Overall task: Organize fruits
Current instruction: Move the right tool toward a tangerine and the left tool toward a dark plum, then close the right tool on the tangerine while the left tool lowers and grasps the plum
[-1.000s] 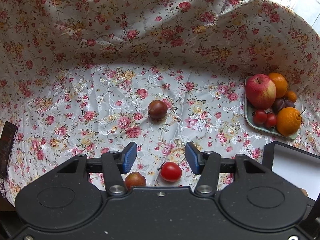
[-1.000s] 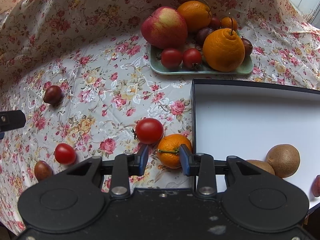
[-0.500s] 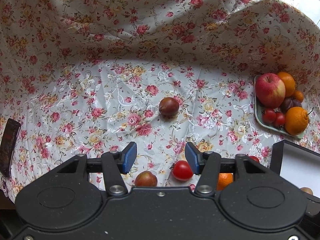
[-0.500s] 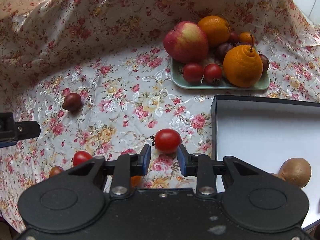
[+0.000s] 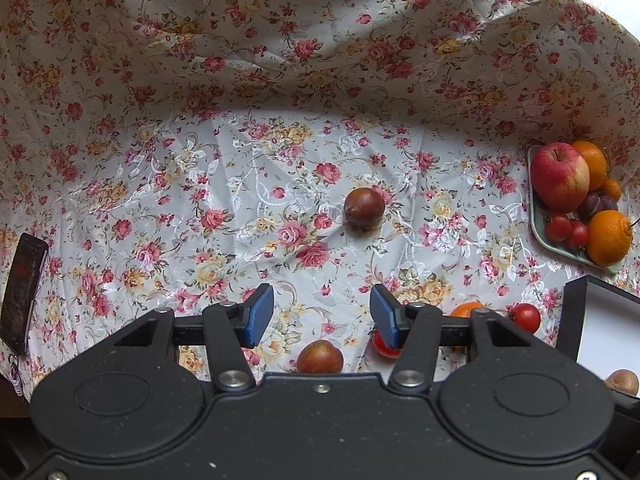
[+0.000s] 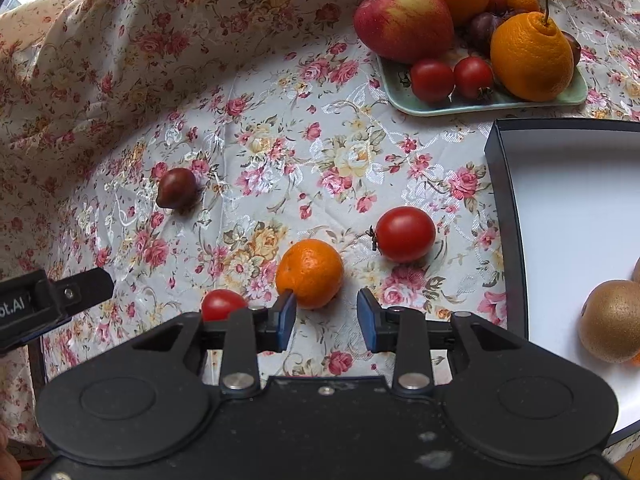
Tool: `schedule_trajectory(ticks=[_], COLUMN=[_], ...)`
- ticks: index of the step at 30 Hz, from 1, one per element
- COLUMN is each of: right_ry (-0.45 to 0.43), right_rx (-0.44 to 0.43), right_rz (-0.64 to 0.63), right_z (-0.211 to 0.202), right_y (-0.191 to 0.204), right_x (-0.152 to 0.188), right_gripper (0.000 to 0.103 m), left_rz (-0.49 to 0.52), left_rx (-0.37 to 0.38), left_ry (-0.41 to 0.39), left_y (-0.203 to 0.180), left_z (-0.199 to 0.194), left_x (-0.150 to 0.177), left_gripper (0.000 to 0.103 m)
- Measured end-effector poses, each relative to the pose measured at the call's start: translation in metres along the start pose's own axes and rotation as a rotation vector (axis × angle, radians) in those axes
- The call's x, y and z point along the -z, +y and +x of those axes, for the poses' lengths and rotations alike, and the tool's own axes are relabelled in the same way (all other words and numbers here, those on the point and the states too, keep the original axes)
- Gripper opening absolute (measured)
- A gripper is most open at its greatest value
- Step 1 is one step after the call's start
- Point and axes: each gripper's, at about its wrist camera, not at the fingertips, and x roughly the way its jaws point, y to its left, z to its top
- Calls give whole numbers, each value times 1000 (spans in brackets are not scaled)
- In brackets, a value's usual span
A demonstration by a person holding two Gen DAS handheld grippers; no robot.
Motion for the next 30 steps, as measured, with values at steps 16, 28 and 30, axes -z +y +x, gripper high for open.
schedule_trajectory(ticks=[16, 28, 30], right_ry=[-60, -63, -49], right_rx=[13, 90, 106], right_rz=[-11, -35, -43], right_z=[16, 36, 40], right_y=[25, 32, 33], right_x=[-6, -20, -22], right_gripper=[39, 43, 43], left_rz=[-30, -46, -45], left_rx=[-8, -16, -19], left_ry=[34, 57, 63], left_y=[24, 29, 28], left_z=[14, 30, 34], left_x=[-5, -20, -23], left_gripper=[60, 60, 60])
